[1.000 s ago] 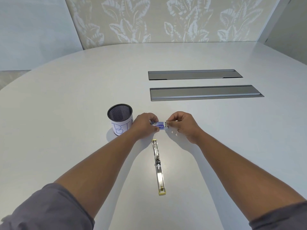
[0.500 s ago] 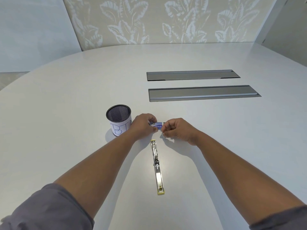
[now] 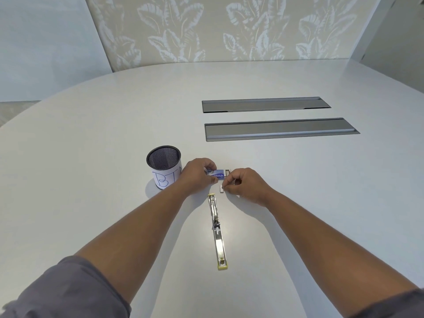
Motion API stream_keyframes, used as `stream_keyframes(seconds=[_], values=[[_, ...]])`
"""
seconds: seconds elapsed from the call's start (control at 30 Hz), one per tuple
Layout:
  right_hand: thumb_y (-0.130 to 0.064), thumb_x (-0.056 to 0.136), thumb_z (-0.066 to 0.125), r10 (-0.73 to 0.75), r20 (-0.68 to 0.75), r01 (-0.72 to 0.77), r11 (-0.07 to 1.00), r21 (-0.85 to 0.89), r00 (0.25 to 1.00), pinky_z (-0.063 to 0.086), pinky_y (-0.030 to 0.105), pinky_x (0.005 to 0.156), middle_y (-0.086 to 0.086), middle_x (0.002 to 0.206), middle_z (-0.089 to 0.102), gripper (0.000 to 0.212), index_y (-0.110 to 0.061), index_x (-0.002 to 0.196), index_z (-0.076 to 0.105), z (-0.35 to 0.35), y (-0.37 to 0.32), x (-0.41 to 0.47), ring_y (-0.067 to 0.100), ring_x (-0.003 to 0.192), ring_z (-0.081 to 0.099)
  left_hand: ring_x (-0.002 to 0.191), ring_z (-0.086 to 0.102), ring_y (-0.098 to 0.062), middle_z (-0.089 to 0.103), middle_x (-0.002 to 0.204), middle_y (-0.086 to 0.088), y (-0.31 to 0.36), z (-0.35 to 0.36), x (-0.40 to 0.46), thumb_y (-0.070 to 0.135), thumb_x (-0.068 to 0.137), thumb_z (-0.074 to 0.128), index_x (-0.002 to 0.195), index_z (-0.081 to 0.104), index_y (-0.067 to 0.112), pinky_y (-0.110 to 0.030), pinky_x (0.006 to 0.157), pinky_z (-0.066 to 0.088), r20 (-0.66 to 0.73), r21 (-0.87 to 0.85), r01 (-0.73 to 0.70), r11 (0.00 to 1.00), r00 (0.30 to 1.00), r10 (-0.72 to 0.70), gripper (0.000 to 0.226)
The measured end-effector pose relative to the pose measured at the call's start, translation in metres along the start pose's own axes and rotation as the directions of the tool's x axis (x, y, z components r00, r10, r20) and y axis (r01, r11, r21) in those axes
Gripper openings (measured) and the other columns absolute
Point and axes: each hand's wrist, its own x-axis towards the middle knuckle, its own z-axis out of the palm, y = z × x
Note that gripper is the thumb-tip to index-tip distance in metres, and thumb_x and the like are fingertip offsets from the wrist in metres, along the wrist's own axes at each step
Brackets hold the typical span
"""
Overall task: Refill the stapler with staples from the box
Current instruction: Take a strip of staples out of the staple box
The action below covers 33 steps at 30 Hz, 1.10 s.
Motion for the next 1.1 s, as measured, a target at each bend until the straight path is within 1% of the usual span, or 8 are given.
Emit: stream_keyframes(seconds=[0.1,0.27,0.33,0.43,0.53,0.67,0.83,1.1], values=[[-0.01,0.08,0.078,-0.011,-0.024,0.011,1.0,-0.018,1.0,0.039,0.016,0.053,-0.023,0.053,0.059,0.017,-0.026,0.077,0.076,0.001,0.001,-0.001,0.0,0.047,0.048,0.081,0.058,-0.011,0.065,0.097,0.009,0.0,0.0,0.0,0.021,0.076,0.086,0.103,0.07,0.026,-0.022,0.067,0.039,0.001,0.003,0.003,1.0,1.0,-0.003,0.031],[0.001,0.08,0.073,0.013,-0.177,0.017,0.986,0.167,0.984,0.04,0.017,0.046,-0.015,0.069,0.061,0.024,-0.021,0.087,0.073,0.002,0.003,-0.003,0.002,0.047,0.044,0.08,0.058,-0.011,0.066,0.095,0.008,-0.001,0.002,0.0,0.021,0.077,0.086,0.1,0.071,0.026,-0.024,0.069,0.041,-0.004,-0.004,0.001,1.0,1.0,-0.001,0.029],[0.001,0.079,0.071,0.032,-0.238,0.002,0.99,0.143,0.971,0.043,0.017,0.049,-0.009,0.077,0.056,0.031,-0.026,0.096,0.069,0.002,0.005,-0.002,0.002,0.048,0.045,0.078,0.057,-0.01,0.065,0.092,0.009,-0.001,0.002,-0.001,0.021,0.077,0.086,0.1,0.071,0.027,-0.022,0.066,0.04,-0.006,-0.008,0.007,1.0,1.0,-0.007,0.028],[-0.004,0.079,0.072,0.056,-0.254,-0.04,0.997,0.068,0.966,0.041,0.013,0.054,-0.013,0.078,0.056,0.035,-0.026,0.106,0.067,0.002,0.006,0.003,0.0,0.049,0.048,0.079,0.057,-0.012,0.065,0.094,0.008,-0.001,0.002,0.0,0.02,0.077,0.085,0.101,0.071,0.025,-0.023,0.068,0.04,-0.005,-0.005,-0.001,1.0,1.0,0.001,0.028],[-0.006,0.078,0.072,0.058,-0.261,-0.052,0.998,0.032,0.964,0.039,0.01,0.053,-0.016,0.084,0.065,0.028,-0.028,0.096,0.069,0.004,0.006,0.008,-0.001,0.052,0.05,0.079,0.057,-0.011,0.063,0.09,0.011,-0.002,0.002,-0.001,0.02,0.077,0.085,0.101,0.071,0.026,-0.022,0.067,0.041,-0.003,-0.013,0.003,1.0,1.0,-0.003,0.028],[-0.009,0.078,0.075,0.056,-0.293,-0.058,0.998,0.004,0.955,0.037,0.006,0.05,-0.017,0.077,0.065,0.022,-0.029,0.087,0.07,0.005,0.008,0.01,-0.003,0.053,0.052,0.079,0.057,-0.011,0.063,0.089,0.013,-0.001,0.003,-0.001,0.019,0.078,0.084,0.102,0.071,0.025,-0.025,0.073,0.043,-0.007,-0.012,-0.002,1.0,1.0,0.002,0.028],[-0.012,0.081,0.075,0.039,-0.286,-0.049,0.998,-0.028,0.957,0.037,0.007,0.049,-0.027,0.059,0.064,0.015,-0.026,0.088,0.075,0.006,0.01,0.01,-0.005,0.052,0.054,0.075,0.057,-0.011,0.063,0.085,0.013,-0.002,0.003,-0.001,0.019,0.078,0.084,0.101,0.071,0.025,-0.022,0.066,0.041,-0.007,-0.015,-0.019,1.0,1.0,0.019,0.027],[-0.015,0.086,0.071,0.021,-0.277,-0.04,0.997,-0.062,0.961,0.036,0.008,0.049,-0.012,0.061,0.062,0.015,-0.024,0.095,0.077,0.008,0.013,0.01,-0.003,0.05,0.051,0.079,0.06,-0.014,0.068,0.092,0.007,-0.002,0.003,-0.002,0.018,0.079,0.083,0.1,0.072,0.023,-0.025,0.071,0.043,-0.005,-0.015,-0.034,0.999,0.999,0.034,0.025]])
